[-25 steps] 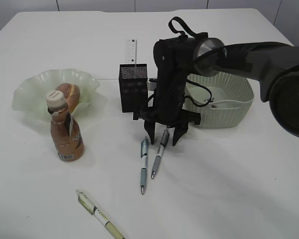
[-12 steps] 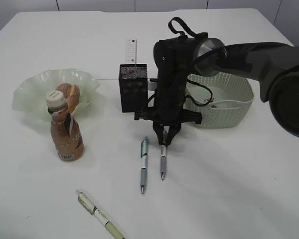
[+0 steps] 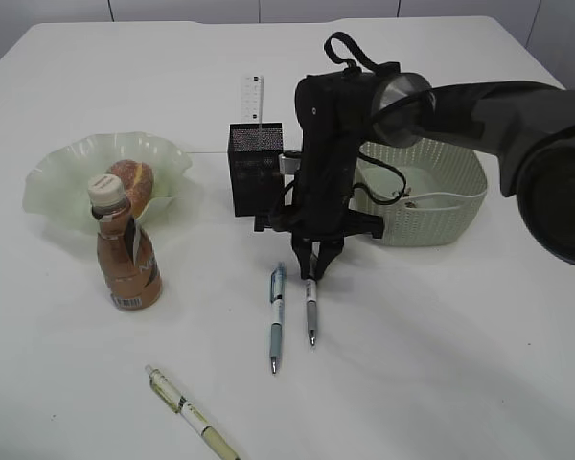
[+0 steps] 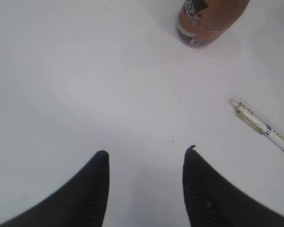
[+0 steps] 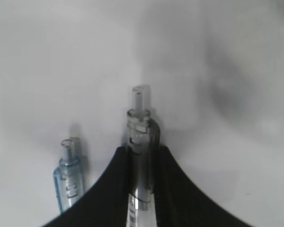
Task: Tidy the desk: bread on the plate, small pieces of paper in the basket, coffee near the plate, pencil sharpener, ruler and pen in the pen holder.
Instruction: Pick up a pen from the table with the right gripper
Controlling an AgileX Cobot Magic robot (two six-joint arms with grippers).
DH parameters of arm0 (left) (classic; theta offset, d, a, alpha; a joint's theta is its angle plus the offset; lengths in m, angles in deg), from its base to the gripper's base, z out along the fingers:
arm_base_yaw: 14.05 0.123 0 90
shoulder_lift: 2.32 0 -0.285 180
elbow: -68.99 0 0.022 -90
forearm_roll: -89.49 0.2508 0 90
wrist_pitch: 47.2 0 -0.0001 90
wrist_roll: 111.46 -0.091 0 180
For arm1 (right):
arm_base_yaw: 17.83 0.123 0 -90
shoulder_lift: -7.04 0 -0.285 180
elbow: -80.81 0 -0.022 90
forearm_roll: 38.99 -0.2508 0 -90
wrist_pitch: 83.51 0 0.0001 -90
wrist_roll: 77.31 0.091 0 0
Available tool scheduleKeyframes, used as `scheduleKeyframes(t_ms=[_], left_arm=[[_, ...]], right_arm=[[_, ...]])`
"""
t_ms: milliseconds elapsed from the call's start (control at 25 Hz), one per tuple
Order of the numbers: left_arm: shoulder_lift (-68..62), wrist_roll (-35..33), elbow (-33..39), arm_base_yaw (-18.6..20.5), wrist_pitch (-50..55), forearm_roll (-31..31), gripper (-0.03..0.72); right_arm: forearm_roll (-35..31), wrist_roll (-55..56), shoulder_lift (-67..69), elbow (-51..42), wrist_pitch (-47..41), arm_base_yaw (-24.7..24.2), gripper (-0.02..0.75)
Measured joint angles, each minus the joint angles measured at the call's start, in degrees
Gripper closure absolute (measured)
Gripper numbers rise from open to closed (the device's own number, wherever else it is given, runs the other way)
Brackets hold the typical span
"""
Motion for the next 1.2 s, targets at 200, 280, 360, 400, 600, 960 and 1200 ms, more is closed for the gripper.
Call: scheduleKeyframes(t_ms=[200, 280, 360, 400, 600, 960, 1200], left_arm=[[0.0, 0.0, 0.0, 0.0, 0.0, 0.0, 0.318], [0.0, 0.0, 0.0, 0.0, 0.0, 0.0, 0.318], [0.0, 0.0, 0.0, 0.0, 0.0, 0.0, 0.318], [0.0, 0.0, 0.0, 0.0, 0.0, 0.0, 0.318], [0.0, 0.0, 0.0, 0.0, -0.1, 0.0, 0.318], [0.0, 0.0, 0.0, 0.0, 0.0, 0.0, 0.318], [0.0, 0.0, 0.0, 0.0, 0.4, -0.1, 0.318]], right_arm=[[-1.2, -2.4, -0.5, 2.0, 0.0, 0.0, 0.659], [-1.3, -3.6, -1.4, 3.1, 0.0, 0.0, 0.659], [-1.8, -4.7, -2.3, 4.5, 0.0, -0.1, 0.659], [-2.2, -5.2, -2.7, 5.2, 0.0, -0.2, 0.659], [-7.1, -8.1, -4.3, 10.3, -0.4, -1.3, 0.659], [-17.5, -15.8, -5.0, 21.8, -1.1, -7.0, 0.659], [-29.9, -26.0, -4.8, 22.3, 0.4, -12.0, 0.66]])
